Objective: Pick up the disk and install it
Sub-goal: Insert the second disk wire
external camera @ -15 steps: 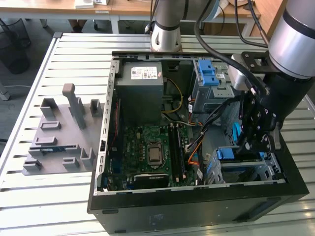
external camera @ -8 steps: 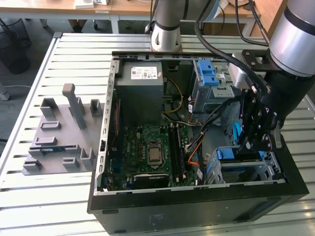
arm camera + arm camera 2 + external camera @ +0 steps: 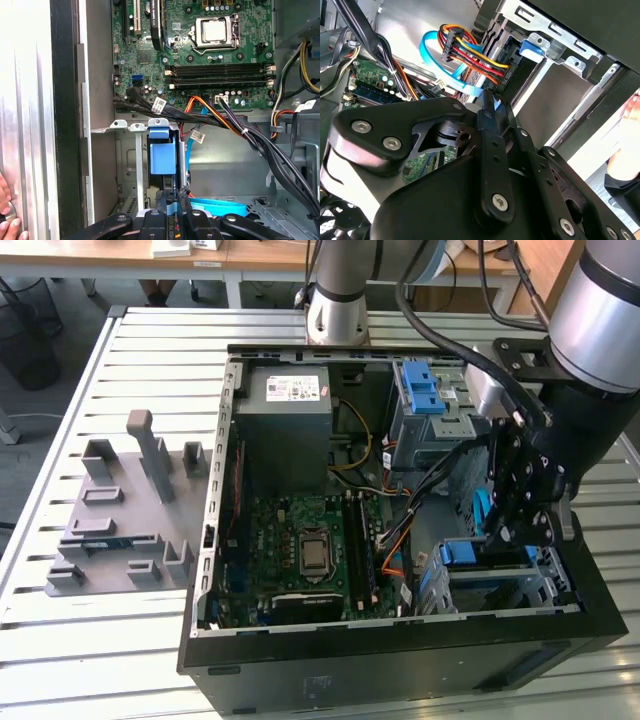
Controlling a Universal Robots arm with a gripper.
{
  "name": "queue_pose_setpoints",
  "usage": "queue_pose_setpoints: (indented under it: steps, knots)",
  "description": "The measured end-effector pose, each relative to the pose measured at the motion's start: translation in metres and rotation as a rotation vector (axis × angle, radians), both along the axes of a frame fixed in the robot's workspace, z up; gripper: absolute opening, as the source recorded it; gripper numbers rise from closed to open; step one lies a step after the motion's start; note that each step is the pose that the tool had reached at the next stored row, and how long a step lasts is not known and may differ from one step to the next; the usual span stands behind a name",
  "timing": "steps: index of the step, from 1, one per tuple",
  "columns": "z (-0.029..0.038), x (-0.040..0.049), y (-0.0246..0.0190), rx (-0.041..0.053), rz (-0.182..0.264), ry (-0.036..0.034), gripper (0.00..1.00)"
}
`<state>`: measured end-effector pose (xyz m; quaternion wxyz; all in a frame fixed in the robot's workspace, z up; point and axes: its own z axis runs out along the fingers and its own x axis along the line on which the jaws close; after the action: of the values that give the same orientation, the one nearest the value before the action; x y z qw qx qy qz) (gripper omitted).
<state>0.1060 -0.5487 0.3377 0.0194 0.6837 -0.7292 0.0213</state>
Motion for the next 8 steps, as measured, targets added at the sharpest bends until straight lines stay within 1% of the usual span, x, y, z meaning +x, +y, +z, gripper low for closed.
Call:
queue_pose_setpoints:
  steps: [7, 8]
  knots:
    - [0.004, 0.0, 0.0, 0.0003, 0.0, 0.0001, 0.22]
    - [0.0046, 0.0, 0.0, 0.0003, 0.0, 0.0001, 0.16]
